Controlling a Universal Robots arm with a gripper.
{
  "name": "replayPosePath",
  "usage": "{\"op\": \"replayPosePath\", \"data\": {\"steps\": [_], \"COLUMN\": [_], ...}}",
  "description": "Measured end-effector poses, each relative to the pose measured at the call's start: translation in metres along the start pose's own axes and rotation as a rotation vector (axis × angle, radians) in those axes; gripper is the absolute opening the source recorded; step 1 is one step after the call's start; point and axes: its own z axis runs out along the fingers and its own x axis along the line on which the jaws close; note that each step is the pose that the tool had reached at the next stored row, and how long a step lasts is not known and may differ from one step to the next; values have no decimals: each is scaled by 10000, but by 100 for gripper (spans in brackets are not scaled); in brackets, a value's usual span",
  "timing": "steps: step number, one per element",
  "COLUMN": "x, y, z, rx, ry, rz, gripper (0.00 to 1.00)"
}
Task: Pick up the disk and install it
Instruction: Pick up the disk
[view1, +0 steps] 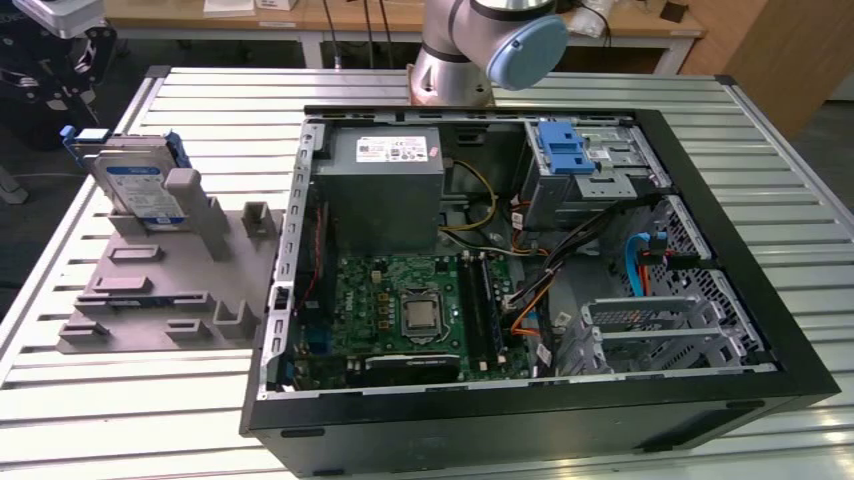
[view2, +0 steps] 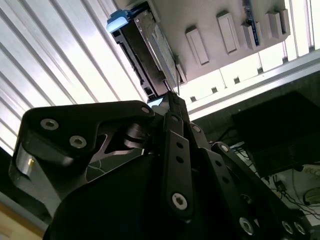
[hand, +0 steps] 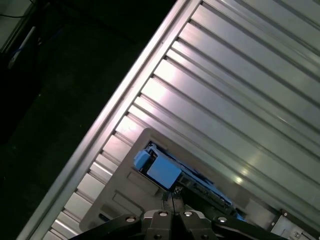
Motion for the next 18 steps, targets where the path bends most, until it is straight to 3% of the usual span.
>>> {"op": "replayPosePath", "data": {"steps": [18], "x": [0], "y": [0], "z": [0], "rx": [-5], "ry": [34], "rz": [-1028], "gripper": [11]}}
